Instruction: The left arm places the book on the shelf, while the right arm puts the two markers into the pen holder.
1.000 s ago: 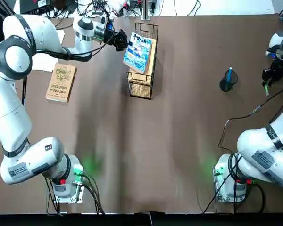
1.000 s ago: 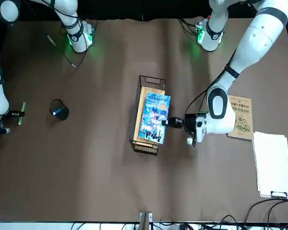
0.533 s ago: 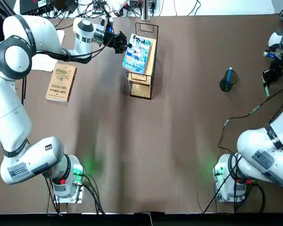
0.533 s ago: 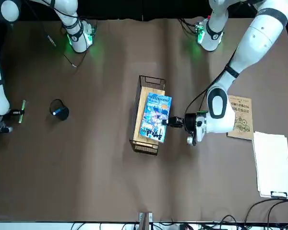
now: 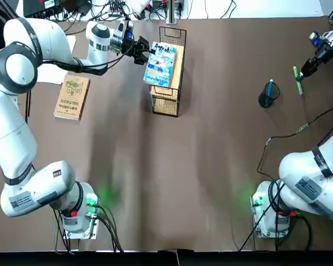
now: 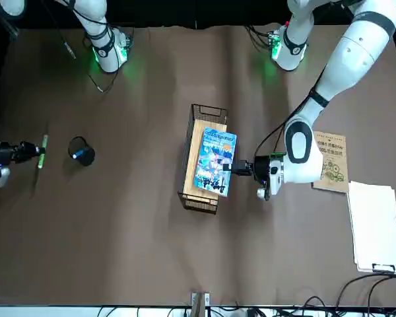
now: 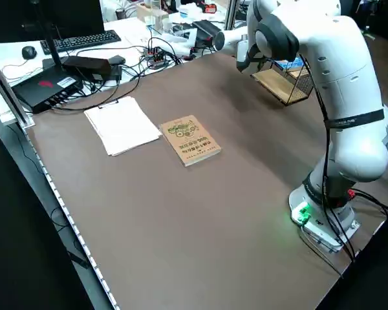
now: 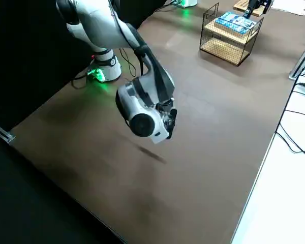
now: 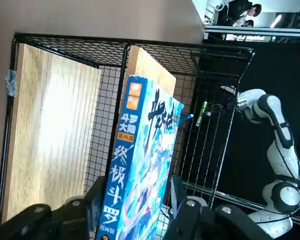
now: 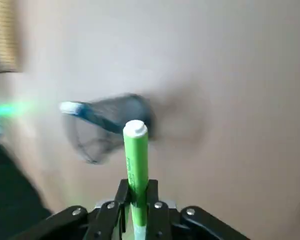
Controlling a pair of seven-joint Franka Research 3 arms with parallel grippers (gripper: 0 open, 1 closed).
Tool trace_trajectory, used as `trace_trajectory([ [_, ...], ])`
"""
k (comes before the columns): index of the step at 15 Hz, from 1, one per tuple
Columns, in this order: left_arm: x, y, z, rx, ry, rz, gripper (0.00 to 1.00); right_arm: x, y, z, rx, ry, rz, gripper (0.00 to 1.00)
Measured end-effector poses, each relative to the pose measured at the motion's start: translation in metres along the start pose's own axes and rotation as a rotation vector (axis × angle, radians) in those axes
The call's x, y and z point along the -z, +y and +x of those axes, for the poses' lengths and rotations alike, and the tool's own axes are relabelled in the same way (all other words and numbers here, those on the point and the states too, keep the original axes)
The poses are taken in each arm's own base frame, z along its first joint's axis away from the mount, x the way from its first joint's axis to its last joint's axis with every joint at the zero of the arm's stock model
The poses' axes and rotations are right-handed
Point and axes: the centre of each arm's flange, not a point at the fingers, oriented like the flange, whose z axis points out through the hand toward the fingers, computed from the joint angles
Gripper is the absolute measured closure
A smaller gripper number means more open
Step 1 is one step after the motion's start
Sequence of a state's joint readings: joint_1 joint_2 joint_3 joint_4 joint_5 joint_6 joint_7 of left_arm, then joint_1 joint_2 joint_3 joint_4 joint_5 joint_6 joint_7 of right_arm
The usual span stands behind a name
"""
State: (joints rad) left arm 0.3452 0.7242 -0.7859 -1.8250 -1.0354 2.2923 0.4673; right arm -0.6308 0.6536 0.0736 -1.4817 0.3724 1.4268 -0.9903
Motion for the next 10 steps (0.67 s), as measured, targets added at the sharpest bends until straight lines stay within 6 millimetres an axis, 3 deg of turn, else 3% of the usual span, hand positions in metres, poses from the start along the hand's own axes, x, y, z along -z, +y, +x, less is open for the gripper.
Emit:
trace_trajectory([
  [4,0.001,-0.004,0.000,0.006,0.001,0.005,0.27,-0.011,-0.014,-0.003,0.242,0.119,0.222,0.83],
  [5,0.001,-0.005,0.000,0.006,0.001,0.005,0.19,-0.020,-0.015,-0.002,0.320,0.165,0.272,0.83],
  [10,0.001,-0.007,-0.001,0.011,-0.001,0.005,0.09,-0.073,-0.003,-0.016,0.632,0.425,0.461,0.83],
])
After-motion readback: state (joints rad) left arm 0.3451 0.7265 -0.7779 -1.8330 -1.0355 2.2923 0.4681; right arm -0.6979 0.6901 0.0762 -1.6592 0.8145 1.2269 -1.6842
